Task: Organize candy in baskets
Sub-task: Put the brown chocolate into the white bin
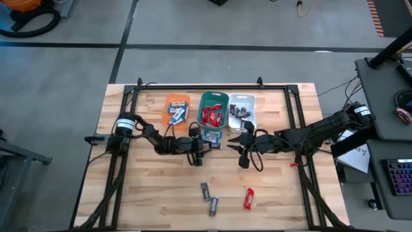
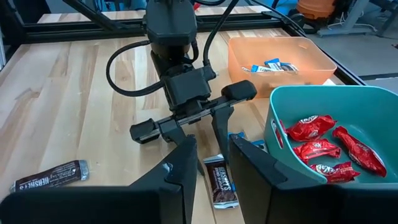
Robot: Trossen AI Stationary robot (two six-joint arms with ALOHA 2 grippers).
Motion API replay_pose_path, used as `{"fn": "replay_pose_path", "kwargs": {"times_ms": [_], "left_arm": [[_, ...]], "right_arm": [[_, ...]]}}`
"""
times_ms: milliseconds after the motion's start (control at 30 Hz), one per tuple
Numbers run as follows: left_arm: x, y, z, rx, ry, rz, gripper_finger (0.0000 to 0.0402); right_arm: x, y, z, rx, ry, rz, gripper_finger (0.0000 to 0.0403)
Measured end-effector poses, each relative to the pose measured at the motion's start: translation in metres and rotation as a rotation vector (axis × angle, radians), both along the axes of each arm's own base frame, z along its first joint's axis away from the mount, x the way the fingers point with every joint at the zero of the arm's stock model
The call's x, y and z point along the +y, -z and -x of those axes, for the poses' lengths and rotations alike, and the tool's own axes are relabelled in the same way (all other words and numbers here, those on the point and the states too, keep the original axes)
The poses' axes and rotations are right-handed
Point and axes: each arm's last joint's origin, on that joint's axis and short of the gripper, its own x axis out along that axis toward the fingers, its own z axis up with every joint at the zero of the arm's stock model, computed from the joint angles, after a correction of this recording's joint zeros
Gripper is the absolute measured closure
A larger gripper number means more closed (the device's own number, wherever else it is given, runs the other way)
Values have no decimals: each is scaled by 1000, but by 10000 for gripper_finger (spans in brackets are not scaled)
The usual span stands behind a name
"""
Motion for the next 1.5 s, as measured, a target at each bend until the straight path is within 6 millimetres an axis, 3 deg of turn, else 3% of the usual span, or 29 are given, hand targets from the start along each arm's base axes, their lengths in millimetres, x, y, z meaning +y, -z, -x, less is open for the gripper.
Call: {"fn": "replay_pose_path", "kwargs": {"times_ms": [567,867,1300,1500], "left_arm": [[-1,2,1,30,40,4,395],[-3,1,2,-3,98,26,401],[-5,-8,0,-118,142,98,401],[-5,-12,-1,-161,137,117,401]], "right_arm": [[0,0,0,-2,5,-10,320],[3,2,1,4,-11,-8,318],[4,45,21,23,2,-67,312],[2,53,26,-21,22,-68,311]]}}
